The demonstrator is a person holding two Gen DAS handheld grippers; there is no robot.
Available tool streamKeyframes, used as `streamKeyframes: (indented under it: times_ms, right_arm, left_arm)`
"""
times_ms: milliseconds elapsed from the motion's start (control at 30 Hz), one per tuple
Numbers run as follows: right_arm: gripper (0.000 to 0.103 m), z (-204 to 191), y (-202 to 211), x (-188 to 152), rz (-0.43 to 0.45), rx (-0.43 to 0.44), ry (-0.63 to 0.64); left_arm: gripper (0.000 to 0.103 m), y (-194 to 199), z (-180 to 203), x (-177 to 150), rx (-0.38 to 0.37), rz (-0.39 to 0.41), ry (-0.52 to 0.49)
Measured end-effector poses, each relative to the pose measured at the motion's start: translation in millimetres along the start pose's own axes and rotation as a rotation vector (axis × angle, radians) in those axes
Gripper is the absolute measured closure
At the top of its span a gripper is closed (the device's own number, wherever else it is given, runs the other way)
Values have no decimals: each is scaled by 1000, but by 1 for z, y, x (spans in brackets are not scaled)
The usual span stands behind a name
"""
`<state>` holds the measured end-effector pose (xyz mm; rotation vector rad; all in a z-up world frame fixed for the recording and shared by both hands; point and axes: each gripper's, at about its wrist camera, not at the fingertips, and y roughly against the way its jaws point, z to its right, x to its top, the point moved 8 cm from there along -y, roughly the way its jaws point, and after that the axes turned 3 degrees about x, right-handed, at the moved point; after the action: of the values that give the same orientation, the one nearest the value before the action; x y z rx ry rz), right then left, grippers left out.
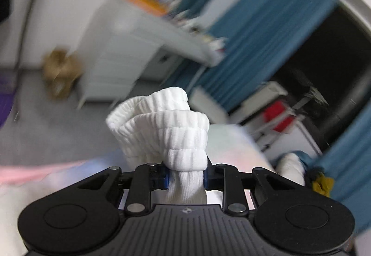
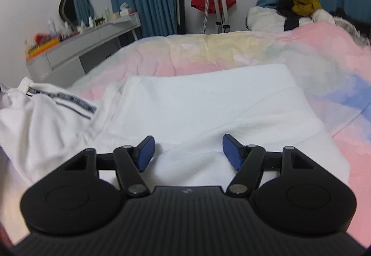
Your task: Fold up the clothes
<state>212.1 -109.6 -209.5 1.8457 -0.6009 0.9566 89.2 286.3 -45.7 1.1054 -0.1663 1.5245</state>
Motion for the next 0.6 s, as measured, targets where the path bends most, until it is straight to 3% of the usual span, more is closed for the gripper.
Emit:
streamKeyframes:
  times_ms: [167,300,333,500,600]
  right_arm:
    - [36,25,23,17,31,4,-133]
    - [36,67,43,35,81,-30,-247]
    - [36,79,48,40,95,-32,-283]
    - [35,147,76,61,156,-52,-433]
    - [35,179,80,58,142,4,-548]
  left_arm:
    - [77,37,123,-14,-130,115,-170]
    - [77,58,217,-57,-235,178,-316]
    - [77,60,237,-75,-260,179,-366]
    - [69,57,312,-227,-357,95,-735]
    - [70,39,320,-330,-367,-8,-961]
